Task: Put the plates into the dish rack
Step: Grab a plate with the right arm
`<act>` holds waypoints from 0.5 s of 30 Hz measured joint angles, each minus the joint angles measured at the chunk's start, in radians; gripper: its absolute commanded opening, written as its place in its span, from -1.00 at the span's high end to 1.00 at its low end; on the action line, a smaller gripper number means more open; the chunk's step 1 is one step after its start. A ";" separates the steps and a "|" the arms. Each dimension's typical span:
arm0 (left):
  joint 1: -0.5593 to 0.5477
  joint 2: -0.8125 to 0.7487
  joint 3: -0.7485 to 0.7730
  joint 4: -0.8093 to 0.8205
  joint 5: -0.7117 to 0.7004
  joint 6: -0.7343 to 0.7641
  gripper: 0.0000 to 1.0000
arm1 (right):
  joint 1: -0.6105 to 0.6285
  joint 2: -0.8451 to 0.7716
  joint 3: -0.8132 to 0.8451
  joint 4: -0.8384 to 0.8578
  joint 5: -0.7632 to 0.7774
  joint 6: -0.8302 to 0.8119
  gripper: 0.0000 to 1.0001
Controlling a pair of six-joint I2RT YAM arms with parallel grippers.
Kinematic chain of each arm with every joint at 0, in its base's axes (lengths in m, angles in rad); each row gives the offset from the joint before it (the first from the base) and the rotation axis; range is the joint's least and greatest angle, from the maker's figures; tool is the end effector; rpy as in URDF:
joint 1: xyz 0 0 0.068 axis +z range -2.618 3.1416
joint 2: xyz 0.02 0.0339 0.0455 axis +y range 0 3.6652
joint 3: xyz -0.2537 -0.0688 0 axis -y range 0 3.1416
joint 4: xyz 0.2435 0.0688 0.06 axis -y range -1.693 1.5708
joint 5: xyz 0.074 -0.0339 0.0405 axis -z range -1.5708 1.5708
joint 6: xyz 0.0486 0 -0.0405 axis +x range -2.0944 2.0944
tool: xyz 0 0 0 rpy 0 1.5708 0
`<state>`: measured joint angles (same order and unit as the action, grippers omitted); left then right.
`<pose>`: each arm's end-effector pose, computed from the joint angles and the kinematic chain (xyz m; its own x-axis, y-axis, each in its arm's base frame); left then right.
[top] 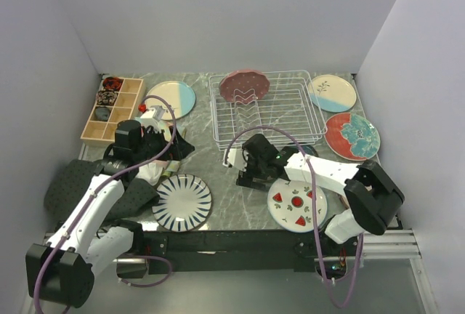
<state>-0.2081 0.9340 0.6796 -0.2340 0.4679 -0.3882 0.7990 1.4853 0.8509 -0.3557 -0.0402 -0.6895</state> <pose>0.2142 -0.0676 0.2592 -0.6422 -0.2097 -0.7373 0.3576 0.7688 -0.5301 0.2059 0.2144 0.1678 0.0154 -0.8956 -0.4447 -0.9353 0.1443 -0.3231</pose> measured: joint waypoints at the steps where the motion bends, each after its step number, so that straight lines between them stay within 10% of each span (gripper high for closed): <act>1: 0.000 0.000 0.000 -0.003 -0.004 0.000 -0.99 | 0.000 0.002 -0.005 0.006 0.014 0.004 -0.92; 15: 0.000 0.011 0.005 -0.019 -0.011 -0.004 -0.99 | 0.037 0.116 0.020 -0.023 0.016 0.028 0.20</act>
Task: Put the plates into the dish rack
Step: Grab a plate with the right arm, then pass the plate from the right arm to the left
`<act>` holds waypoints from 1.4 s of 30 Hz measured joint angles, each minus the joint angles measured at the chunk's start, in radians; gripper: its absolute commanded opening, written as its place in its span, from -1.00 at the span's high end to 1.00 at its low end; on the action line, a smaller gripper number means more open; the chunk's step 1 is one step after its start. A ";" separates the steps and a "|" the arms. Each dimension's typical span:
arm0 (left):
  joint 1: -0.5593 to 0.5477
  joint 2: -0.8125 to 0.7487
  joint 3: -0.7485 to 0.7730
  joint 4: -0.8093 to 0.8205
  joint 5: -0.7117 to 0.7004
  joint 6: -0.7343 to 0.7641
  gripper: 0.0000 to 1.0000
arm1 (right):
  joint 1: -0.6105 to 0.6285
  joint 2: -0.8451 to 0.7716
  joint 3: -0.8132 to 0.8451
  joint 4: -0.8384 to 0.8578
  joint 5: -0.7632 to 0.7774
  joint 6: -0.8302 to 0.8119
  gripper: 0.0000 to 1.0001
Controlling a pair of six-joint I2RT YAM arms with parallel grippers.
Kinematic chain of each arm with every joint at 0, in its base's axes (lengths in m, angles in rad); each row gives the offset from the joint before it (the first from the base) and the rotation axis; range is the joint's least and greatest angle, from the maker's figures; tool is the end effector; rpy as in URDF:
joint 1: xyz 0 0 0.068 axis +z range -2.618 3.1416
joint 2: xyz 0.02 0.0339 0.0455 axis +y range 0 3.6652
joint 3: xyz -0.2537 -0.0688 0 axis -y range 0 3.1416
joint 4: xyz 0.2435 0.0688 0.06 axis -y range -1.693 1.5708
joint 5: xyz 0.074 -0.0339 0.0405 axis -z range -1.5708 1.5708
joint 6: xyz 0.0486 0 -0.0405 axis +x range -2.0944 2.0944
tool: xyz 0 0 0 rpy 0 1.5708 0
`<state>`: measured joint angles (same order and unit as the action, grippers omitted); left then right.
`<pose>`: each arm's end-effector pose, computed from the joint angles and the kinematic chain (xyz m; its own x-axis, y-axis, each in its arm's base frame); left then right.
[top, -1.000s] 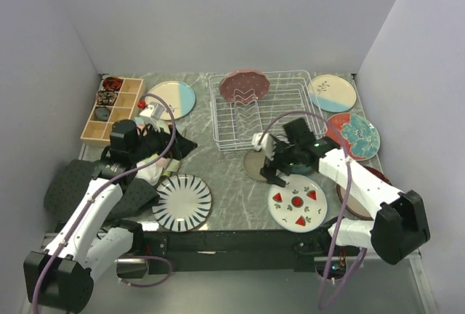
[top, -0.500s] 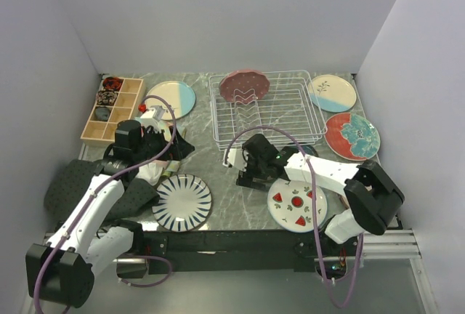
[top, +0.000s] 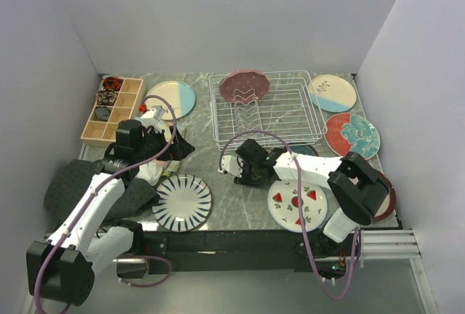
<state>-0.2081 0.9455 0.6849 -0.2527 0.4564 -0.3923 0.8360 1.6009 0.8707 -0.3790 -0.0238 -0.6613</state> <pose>0.2154 -0.0674 0.2567 -0.6585 -0.2117 -0.7222 0.3348 0.7771 -0.5330 0.2027 0.2261 0.1396 -0.0138 -0.9311 -0.3646 -0.9597 0.1148 -0.2567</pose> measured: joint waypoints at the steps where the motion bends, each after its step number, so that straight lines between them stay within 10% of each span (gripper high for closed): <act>1: 0.000 0.002 0.000 0.000 0.003 -0.004 -0.99 | 0.002 0.003 0.004 -0.008 -0.005 0.002 0.30; 8: 0.000 0.008 0.000 0.018 0.048 -0.053 -0.99 | 0.005 0.018 0.040 -0.065 -0.039 0.014 0.98; 24: -0.012 -0.011 -0.203 0.190 0.167 -0.581 -0.99 | 0.076 -0.119 0.060 -0.134 -0.277 0.011 1.00; 42: -0.359 0.182 -0.178 0.119 -0.042 -0.941 -0.89 | 0.098 -0.299 0.011 -0.152 -0.415 0.002 1.00</act>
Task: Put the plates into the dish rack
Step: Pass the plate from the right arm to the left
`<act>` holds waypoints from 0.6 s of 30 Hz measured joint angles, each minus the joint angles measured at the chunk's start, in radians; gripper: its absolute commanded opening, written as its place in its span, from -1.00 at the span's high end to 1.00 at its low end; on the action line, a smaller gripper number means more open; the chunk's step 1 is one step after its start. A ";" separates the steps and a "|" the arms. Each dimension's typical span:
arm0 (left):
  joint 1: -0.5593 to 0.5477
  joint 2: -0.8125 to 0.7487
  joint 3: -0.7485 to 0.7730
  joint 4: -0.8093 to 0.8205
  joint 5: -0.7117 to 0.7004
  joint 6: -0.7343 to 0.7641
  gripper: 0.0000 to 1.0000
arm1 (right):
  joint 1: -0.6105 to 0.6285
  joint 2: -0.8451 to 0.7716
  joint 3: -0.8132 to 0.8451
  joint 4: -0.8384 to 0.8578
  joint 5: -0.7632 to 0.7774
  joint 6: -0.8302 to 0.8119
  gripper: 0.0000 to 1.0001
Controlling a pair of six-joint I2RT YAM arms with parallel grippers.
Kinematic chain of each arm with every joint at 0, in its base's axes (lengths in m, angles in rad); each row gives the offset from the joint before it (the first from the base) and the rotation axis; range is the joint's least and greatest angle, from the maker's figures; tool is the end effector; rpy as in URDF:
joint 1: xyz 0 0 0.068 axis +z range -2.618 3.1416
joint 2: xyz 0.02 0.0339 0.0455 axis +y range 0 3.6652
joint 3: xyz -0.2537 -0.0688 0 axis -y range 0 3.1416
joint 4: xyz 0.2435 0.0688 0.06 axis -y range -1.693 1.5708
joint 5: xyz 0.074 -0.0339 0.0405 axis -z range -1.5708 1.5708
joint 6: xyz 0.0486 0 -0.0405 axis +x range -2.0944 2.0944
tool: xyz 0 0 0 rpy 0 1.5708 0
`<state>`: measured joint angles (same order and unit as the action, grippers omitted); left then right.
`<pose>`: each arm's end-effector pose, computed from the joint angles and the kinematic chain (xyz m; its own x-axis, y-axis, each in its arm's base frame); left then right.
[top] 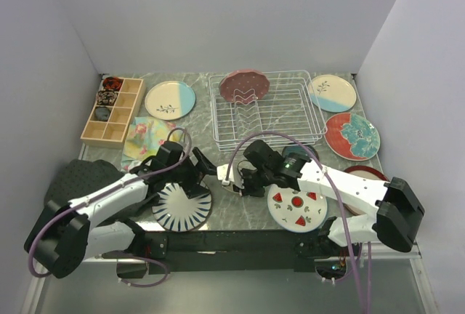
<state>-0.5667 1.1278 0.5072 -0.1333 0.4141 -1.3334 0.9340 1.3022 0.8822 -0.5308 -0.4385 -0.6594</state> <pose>0.1841 -0.1403 0.1688 -0.8540 -0.5112 0.0962 -0.3875 0.5018 -0.7733 0.1428 0.2278 0.2176 0.1533 -0.7255 -0.6709 -0.9878 -0.1322 -0.0828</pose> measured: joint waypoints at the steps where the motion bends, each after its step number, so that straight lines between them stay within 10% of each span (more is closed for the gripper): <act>1: -0.010 0.014 0.001 0.006 -0.008 -0.016 -0.86 | 0.001 -0.007 -0.004 0.003 0.000 0.000 1.00; 6: -0.058 0.110 0.037 0.040 -0.031 -0.068 -0.69 | 0.006 -0.042 -0.015 0.015 0.003 -0.001 1.00; 9: -0.086 0.158 0.069 0.066 -0.040 -0.087 -0.16 | 0.016 -0.065 -0.023 0.020 0.003 -0.004 1.00; 11: -0.099 0.173 0.083 0.086 -0.046 -0.100 0.53 | 0.025 -0.072 -0.024 0.021 0.004 -0.008 1.00; 16: -0.107 0.175 0.087 0.098 -0.054 -0.080 0.95 | 0.042 -0.079 -0.024 0.014 0.030 -0.014 1.00; 18: -0.109 0.168 0.087 0.099 -0.055 -0.064 0.98 | 0.046 -0.079 -0.024 0.010 0.029 -0.018 0.38</act>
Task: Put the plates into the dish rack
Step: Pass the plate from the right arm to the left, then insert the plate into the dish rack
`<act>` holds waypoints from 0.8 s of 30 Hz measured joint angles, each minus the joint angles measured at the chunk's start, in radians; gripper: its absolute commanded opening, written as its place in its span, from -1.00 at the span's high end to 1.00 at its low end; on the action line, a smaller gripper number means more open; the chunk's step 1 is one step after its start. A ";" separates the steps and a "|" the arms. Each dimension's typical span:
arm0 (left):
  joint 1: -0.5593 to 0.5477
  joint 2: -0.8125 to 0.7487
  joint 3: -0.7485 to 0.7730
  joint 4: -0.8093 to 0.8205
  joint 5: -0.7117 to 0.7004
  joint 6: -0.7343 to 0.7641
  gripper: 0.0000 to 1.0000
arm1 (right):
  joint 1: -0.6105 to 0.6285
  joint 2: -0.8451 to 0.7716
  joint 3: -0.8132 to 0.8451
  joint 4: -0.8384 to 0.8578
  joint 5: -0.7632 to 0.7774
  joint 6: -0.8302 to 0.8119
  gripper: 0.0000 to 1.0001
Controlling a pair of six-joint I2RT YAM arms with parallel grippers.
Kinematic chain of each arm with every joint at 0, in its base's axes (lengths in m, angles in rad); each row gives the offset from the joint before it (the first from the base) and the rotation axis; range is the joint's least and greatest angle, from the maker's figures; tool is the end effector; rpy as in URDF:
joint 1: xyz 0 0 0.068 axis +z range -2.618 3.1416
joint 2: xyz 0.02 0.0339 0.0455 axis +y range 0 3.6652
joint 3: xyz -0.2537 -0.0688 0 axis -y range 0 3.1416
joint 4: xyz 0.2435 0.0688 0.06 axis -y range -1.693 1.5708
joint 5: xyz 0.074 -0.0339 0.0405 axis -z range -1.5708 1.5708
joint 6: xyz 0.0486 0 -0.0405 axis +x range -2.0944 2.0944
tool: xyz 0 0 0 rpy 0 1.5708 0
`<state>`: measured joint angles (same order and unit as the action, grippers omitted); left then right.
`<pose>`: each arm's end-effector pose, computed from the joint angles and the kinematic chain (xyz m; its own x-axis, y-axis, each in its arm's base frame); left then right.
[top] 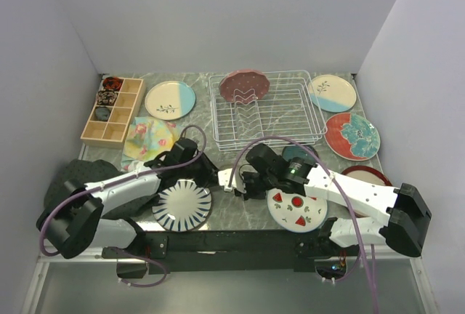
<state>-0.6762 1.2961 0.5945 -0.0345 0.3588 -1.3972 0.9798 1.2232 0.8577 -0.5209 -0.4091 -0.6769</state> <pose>0.1956 -0.1788 0.1661 -0.8675 -0.4863 0.1042 -0.3795 0.5119 -0.7707 0.1274 0.2245 0.2291 0.2285 -0.6909 -0.6859 -0.9735 -0.1673 -0.1558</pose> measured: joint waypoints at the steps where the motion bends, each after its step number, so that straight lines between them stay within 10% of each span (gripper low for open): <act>1: 0.000 -0.005 0.000 0.000 -0.002 0.011 0.98 | 0.002 -0.002 0.000 -0.003 -0.003 -0.003 -0.16; 3: -0.002 -0.017 0.005 -0.007 -0.009 0.058 0.98 | 0.005 -0.010 0.001 -0.009 -0.023 -0.018 -0.99; 9: -0.002 -0.067 0.101 -0.159 -0.064 0.334 0.98 | -0.034 -0.128 0.024 -0.103 -0.101 -0.080 -1.00; 17: -0.002 -0.117 0.389 -0.355 -0.147 0.874 0.98 | -0.480 -0.452 0.099 -0.128 -0.218 -0.027 -1.00; 24: -0.002 0.008 0.664 -0.392 -0.223 1.365 0.99 | -0.598 -0.515 0.092 -0.077 -0.211 0.079 -1.00</act>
<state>-0.6785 1.3041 1.2583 -0.4263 0.1360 -0.0322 0.3820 0.7086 0.9497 -0.5983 -0.6205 -0.5976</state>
